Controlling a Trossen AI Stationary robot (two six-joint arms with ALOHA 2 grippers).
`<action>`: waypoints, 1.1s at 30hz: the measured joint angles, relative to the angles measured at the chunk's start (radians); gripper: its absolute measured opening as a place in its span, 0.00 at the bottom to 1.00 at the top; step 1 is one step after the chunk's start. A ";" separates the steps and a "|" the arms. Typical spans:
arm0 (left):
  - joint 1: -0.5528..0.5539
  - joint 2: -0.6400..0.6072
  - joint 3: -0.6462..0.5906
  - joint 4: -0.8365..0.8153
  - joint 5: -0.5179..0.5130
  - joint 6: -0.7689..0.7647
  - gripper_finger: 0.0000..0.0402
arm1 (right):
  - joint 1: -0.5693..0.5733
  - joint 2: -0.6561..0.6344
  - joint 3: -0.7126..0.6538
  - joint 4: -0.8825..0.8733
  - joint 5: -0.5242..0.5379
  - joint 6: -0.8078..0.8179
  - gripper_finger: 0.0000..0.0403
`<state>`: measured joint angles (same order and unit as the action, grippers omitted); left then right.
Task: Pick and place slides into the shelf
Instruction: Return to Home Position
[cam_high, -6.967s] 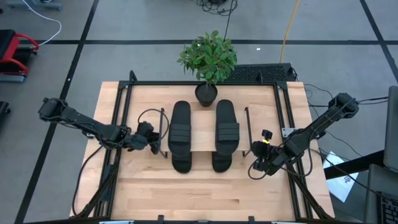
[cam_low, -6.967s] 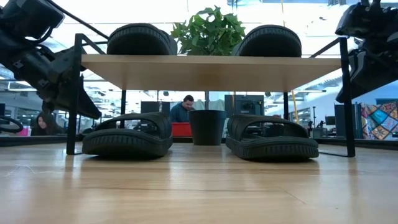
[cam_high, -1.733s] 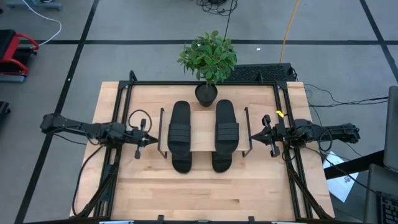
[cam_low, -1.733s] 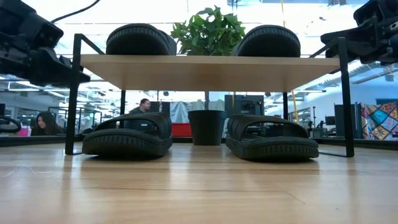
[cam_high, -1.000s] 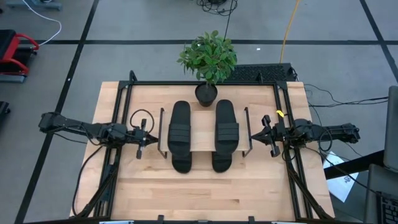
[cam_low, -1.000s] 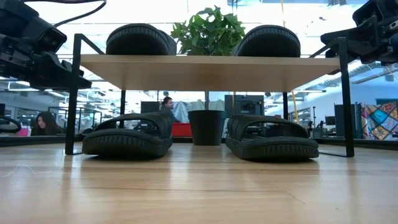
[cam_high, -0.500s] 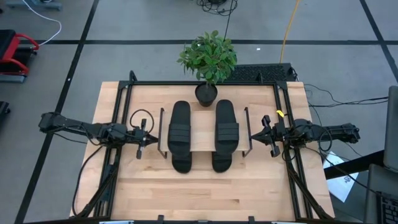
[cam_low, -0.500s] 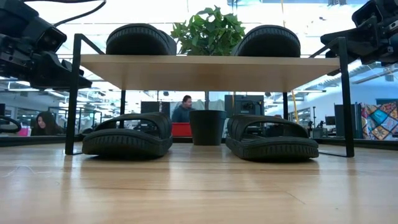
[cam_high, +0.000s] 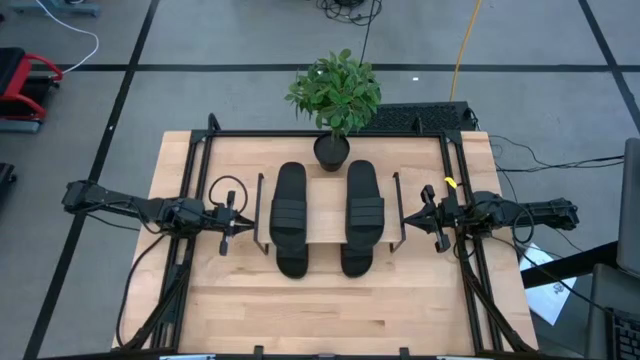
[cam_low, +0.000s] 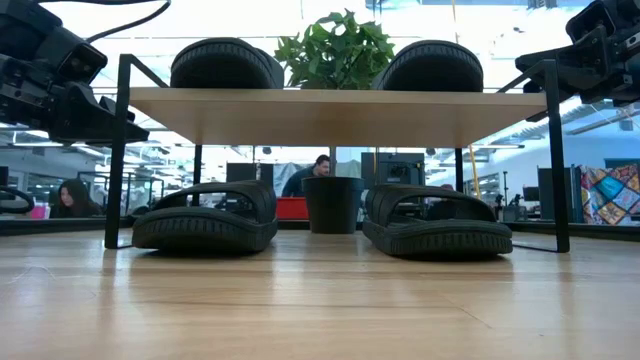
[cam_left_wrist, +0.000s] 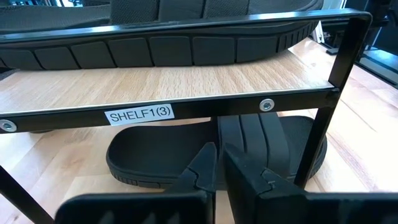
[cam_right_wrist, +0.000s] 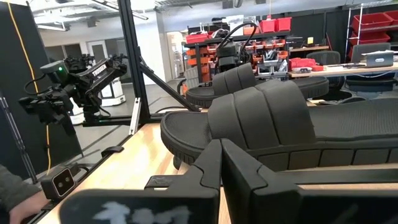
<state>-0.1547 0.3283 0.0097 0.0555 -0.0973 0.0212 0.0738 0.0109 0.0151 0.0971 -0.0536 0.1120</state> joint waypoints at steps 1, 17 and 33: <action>0.000 0.000 0.000 0.000 0.000 0.000 0.07 | 0.000 0.000 0.000 0.000 0.000 0.000 0.00; 0.000 0.000 0.000 0.000 -0.001 0.000 0.03 | 0.000 0.000 0.000 0.000 0.000 0.000 0.00; 0.000 0.000 0.000 0.000 -0.003 0.000 0.03 | 0.000 0.000 0.000 0.000 0.000 0.000 0.00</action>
<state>-0.1547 0.3283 0.0101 0.0559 -0.1005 0.0216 0.0734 0.0109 0.0151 0.0975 -0.0536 0.1120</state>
